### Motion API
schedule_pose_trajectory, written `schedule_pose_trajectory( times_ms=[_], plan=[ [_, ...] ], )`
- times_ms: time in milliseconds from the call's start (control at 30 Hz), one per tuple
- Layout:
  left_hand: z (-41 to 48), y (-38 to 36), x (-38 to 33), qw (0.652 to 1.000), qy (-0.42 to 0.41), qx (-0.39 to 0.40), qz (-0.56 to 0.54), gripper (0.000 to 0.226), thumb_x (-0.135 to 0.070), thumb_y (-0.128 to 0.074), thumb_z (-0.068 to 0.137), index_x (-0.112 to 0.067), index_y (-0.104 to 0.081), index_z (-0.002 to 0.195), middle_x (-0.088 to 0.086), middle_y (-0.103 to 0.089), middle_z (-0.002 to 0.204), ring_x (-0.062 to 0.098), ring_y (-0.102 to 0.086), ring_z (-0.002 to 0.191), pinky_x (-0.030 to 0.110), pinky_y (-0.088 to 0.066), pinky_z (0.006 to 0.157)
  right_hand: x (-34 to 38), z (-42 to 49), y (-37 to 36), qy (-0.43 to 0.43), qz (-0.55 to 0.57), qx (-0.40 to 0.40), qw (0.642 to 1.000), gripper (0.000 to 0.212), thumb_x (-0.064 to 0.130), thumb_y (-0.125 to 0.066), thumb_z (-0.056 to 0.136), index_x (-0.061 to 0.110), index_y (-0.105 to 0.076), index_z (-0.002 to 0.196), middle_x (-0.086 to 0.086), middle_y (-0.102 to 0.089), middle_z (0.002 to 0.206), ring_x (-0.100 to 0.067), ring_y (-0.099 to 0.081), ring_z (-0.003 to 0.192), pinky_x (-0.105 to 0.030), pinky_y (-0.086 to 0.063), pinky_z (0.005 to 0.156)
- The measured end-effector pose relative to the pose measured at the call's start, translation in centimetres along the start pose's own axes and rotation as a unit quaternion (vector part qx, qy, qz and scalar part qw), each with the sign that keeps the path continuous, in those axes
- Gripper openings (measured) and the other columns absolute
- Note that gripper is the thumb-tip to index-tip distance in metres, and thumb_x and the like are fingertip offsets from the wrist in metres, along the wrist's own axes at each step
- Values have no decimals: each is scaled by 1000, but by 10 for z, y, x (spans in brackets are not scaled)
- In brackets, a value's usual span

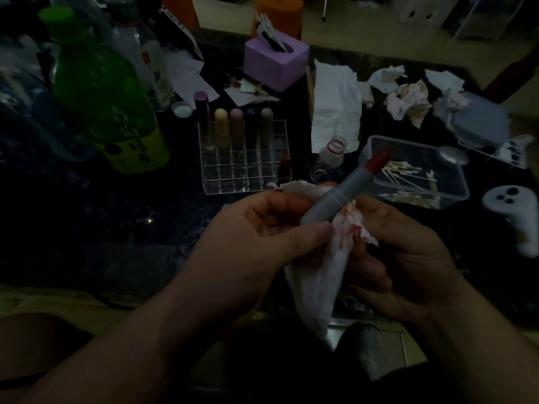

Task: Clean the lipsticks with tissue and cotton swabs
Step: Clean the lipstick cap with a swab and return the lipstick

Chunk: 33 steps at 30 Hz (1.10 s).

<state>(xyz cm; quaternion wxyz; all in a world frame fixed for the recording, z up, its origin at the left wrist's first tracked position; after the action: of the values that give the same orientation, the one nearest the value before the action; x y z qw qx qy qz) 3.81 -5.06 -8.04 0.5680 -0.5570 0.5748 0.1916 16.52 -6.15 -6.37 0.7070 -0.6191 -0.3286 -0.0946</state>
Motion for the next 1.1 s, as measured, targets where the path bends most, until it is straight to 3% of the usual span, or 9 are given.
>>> schedule_pose_trajectory(
  times_ms=[167, 300, 433, 533, 633, 700, 800, 967, 1100],
  plan=[
    [1, -7, 6, 997, 34, 38, -53, 21, -32, -74, 69, -16, -80, 81, 9, -69, 73, 17, -63, 61, 25, -53, 58, 6, -2, -7, -43, 62, -8, 997, 36, -9, -16, 101, -23, -32, 130, -42, -61, 105, -45, -68, 90, -49, -56, 85],
    [2, -7, 9, 991, 84, 46, -97, 34, -29, -64, 81, 3, -70, 93, 12, -63, 71, 16, -57, 54, 25, -49, 52, 2, -3, 1, -107, 81, -23, 991, 30, -8, -29, 101, -18, -50, 120, -27, -66, 84, -30, -68, 62, -39, -61, 68],
    [4, -7, 11, 990, 69, 27, -118, 39, -25, -65, 81, 7, -70, 103, 20, -67, 83, 19, -61, 59, 26, -51, 54, 1, 1, 1, -102, 133, -14, 986, 33, -13, -26, 100, -23, -31, 131, -34, -63, 83, -32, -63, 59, -48, -59, 73],
    [3, -9, 9, 993, 36, 38, -102, 33, -15, -71, 82, 1, -69, 111, 22, -73, 98, 27, -70, 78, 29, -57, 65, -3, 1, 0, -84, 159, 37, 983, 41, -12, -12, 101, -11, -4, 140, -40, -61, 107, -44, -69, 91, -50, -56, 83],
    [1, -7, 8, 997, 12, 10, -79, 27, -12, -73, 71, -6, -73, 98, 15, -76, 94, 25, -75, 83, 32, -61, 71, -2, 2, -3, -81, 141, 56, 985, 47, -10, -9, 101, -3, 11, 143, -39, -60, 112, -44, -68, 97, -44, -57, 85],
    [2, -7, 11, 998, 10, 10, -58, 22, -18, -71, 74, -9, -76, 93, 16, -76, 96, 27, -74, 87, 36, -61, 79, -8, 1, 2, -96, 82, 56, 990, 45, -5, -26, 102, -8, -8, 142, -27, -69, 99, -28, -74, 80, -28, -58, 71],
    [4, -10, 13, 995, 58, 43, -73, 29, -26, -70, 80, -4, -76, 99, 27, -71, 97, 35, -66, 84, 36, -59, 75, -7, -7, 17, -100, -18, 4, 995, 36, 8, -59, 93, -6, -54, 126, -7, -64, 65, -5, -55, 39, -20, -31, 45],
    [3, -11, 10, 968, 188, 99, -131, 32, -34, -61, 83, -6, -72, 95, 8, -60, 71, 14, -55, 53, 24, -48, 49, -3, -6, 10, -115, 60, 8, 992, 24, -2, -55, 94, -12, -55, 116, -14, -60, 66, -12, -38, 37, -18, -33, 36],
    [7, -8, 10, 983, 121, 94, -101, 43, -28, -66, 83, 1, -69, 115, 20, -69, 98, 26, -69, 74, 31, -57, 68, -5, -7, 14, -96, 11, 0, 995, 29, 2, -61, 90, -8, -59, 118, -9, -59, 61, -6, -54, 38, -14, -38, 35]
  ],
)
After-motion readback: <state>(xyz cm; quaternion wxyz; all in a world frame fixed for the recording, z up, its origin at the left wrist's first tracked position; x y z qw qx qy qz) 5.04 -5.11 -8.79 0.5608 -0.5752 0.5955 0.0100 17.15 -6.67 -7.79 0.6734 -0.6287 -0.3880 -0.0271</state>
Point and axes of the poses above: each hand's wrist, its own z-axis towards the middle knuckle, its own y-axis out of the back of the hand, x = y × z, the point moved 5 cm from there along z, towards the middle knuckle
